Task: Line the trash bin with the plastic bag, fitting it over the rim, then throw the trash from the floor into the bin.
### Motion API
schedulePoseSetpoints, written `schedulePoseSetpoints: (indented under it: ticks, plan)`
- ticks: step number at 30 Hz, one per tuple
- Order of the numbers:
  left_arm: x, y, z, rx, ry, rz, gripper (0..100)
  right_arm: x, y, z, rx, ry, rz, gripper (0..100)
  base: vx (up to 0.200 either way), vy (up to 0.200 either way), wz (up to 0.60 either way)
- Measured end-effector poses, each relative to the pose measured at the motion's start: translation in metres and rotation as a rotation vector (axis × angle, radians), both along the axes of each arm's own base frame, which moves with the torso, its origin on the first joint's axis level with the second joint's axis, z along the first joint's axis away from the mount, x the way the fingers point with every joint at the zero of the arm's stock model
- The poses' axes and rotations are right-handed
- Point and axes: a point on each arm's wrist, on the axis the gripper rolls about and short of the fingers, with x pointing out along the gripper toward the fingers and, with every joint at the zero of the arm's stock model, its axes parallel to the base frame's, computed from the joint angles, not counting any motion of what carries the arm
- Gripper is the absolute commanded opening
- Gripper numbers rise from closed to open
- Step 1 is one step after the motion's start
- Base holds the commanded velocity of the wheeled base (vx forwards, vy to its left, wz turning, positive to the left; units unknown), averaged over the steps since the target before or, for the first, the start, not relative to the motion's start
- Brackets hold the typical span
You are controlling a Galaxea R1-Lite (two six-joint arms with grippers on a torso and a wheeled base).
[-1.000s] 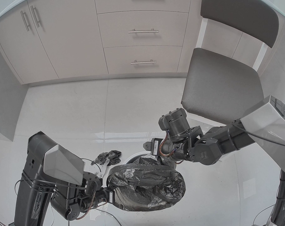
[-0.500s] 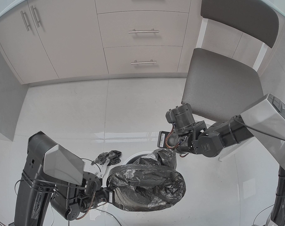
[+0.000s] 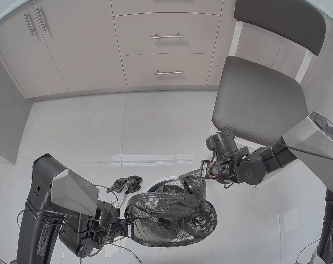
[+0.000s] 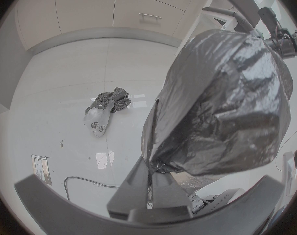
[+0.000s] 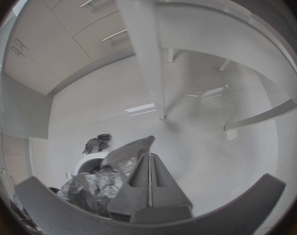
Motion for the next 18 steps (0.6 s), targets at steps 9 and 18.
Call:
schedulePoseSetpoints:
  ticks: [9,18]
  plan:
    - [0.000,0.000,0.000,0.000,0.000,0.000,0,-0.017,0.009,-0.019,-0.027,0.046,0.044,0,0.000,0.000,0.00]
    - [0.000,0.000,0.000,-0.001,0.000,0.000,0,-0.034,0.034,-0.038,-0.042,0.065,0.120,0,0.000,0.000,0.00]
